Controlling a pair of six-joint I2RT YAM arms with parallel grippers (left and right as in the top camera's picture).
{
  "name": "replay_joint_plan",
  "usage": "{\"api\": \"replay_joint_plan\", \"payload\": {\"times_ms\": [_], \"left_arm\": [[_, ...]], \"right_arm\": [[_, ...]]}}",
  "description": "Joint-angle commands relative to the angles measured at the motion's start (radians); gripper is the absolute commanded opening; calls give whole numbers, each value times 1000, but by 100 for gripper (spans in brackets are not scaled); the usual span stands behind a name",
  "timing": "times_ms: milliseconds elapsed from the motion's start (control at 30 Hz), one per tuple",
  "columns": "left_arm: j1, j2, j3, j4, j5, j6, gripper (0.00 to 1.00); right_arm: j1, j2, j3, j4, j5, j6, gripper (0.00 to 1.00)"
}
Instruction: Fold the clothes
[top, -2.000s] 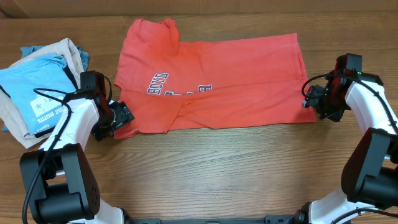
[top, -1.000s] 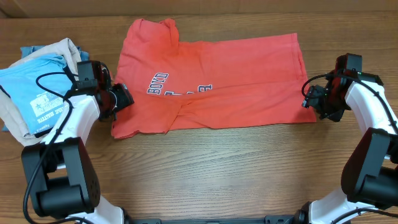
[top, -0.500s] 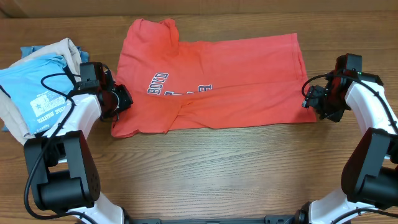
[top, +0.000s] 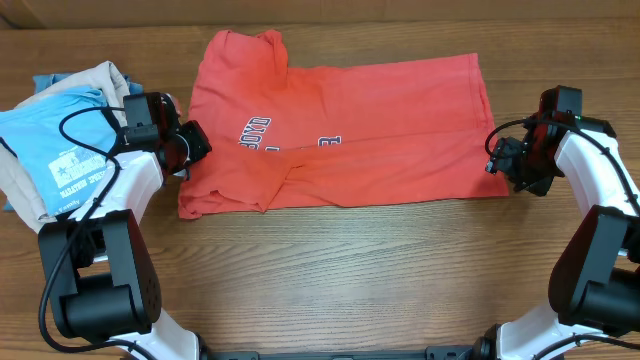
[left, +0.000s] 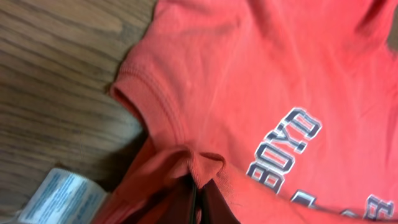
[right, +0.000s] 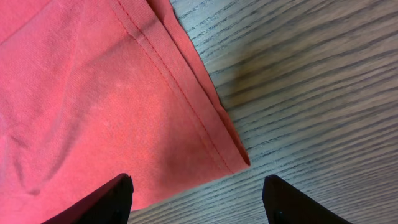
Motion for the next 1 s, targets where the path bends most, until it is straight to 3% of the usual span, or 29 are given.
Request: {"api": "replay_joint_plan", "payload": {"times_ms": [0, 300, 700, 767, 833, 867, 967], "left_arm": [[8, -24, 19, 11, 2, -78, 4], [7, -23, 19, -33, -95, -105, 4], [3, -23, 19, 45, -120, -133, 6], [-1, -23, 19, 47, -120, -133, 16], [-2, -23, 19, 41, -117, -133, 37], [-2, -23, 19, 31, -106, -132, 53], [-2, -23, 19, -47, -60, -121, 70]], "right_arm": [[-2, 3, -5, 7, 6, 3, 70], [-2, 3, -5, 18, 6, 3, 71], [-2, 3, -5, 20, 6, 3, 70], [-2, 3, -5, 22, 6, 3, 70], [-2, 3, -5, 23, 6, 3, 70], [-2, 3, -5, 23, 6, 3, 71], [-2, 3, -5, 19, 6, 3, 71]]}}
